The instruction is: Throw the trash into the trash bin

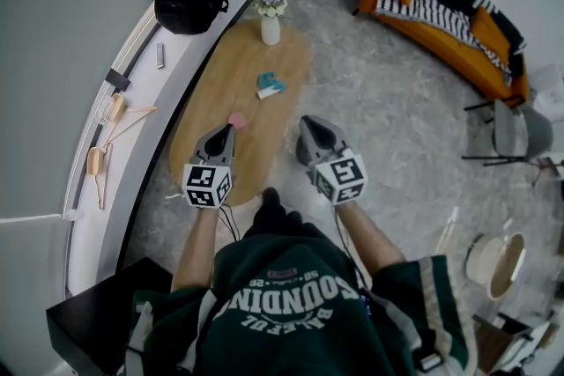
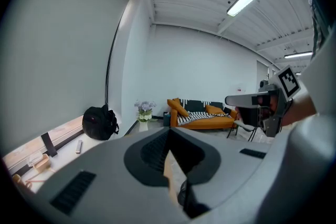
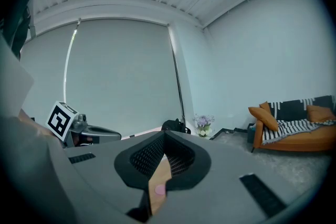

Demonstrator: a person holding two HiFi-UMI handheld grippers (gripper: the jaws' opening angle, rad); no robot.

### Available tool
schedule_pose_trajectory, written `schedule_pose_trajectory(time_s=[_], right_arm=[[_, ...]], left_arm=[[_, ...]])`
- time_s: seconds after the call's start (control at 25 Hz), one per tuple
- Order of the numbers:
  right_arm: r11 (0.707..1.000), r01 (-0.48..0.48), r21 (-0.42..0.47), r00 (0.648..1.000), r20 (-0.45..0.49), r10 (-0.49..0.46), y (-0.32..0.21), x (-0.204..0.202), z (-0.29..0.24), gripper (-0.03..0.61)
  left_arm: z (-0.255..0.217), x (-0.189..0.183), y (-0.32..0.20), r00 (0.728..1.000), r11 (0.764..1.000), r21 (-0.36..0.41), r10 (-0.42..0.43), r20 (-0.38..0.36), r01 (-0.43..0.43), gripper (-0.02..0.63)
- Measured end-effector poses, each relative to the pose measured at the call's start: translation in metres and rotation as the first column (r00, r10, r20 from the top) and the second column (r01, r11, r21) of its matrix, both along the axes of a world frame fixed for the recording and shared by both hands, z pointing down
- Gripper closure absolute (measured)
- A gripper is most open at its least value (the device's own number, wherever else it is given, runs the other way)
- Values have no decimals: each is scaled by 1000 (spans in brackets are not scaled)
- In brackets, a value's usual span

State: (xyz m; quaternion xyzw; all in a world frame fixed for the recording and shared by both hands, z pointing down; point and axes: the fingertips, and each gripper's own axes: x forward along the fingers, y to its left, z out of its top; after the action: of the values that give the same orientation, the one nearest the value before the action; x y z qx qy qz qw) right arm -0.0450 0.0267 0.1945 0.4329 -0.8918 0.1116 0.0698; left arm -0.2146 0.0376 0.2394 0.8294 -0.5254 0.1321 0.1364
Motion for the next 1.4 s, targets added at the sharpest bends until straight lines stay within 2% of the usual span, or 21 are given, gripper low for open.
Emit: schedule_pose_trajectory(time_s=[0.24, 0.48, 0.64, 0.84, 0.88, 0.92, 0.96, 1.04, 1.16, 1.28, 1.4], right_arm=[[1000, -11, -8, 1000, -8, 10, -18, -7, 10, 578], [999, 35, -38, 999, -23, -36, -39, -5, 24, 578], [998, 57, -36, 998, -33, -59, -55, -4, 52, 578], [991, 95, -97, 993, -60, -101, -64, -17, 106, 578], [989, 109, -104, 990, -73, -117, -64, -19, 120, 578], [986, 123, -116, 987, -85, -133, -63, -19, 134, 578], [982, 134, -136, 985, -93, -148, -62, -20, 147, 578], [974, 157, -161, 981, -86, -173, -62, -22, 166, 578], [968, 163, -189, 981, -78, -180, -61, -22, 190, 578], [962, 134, -238, 980, -114, -164, -61, -16, 219, 578], [960, 106, -258, 989, -72, -129, -56, -17, 245, 578]], left_arm=[[10, -2, -17, 1000, 1000, -18, 23, 8, -23, 615], [33, -1, -34, 999, 998, -53, 16, 31, -14, 615], [79, -3, -43, 999, 994, -106, 19, 40, -15, 615], [156, -23, -60, 996, 985, -166, -21, 88, 36, 607], [170, -25, -63, 995, 983, -179, -27, 96, 44, 578], [185, -26, -66, 994, 980, -195, -29, 101, 48, 488], [200, -26, -69, 994, 976, -214, -28, 104, 50, 427], [230, -22, -74, 995, 966, -255, -21, 96, 45, 372], [272, -25, -82, 995, 949, -310, -32, 91, 58, 334], [309, -34, -96, 991, 939, -335, -40, 128, 81, 304], [353, -39, -106, 989, 918, -388, -28, 147, 84, 248]])
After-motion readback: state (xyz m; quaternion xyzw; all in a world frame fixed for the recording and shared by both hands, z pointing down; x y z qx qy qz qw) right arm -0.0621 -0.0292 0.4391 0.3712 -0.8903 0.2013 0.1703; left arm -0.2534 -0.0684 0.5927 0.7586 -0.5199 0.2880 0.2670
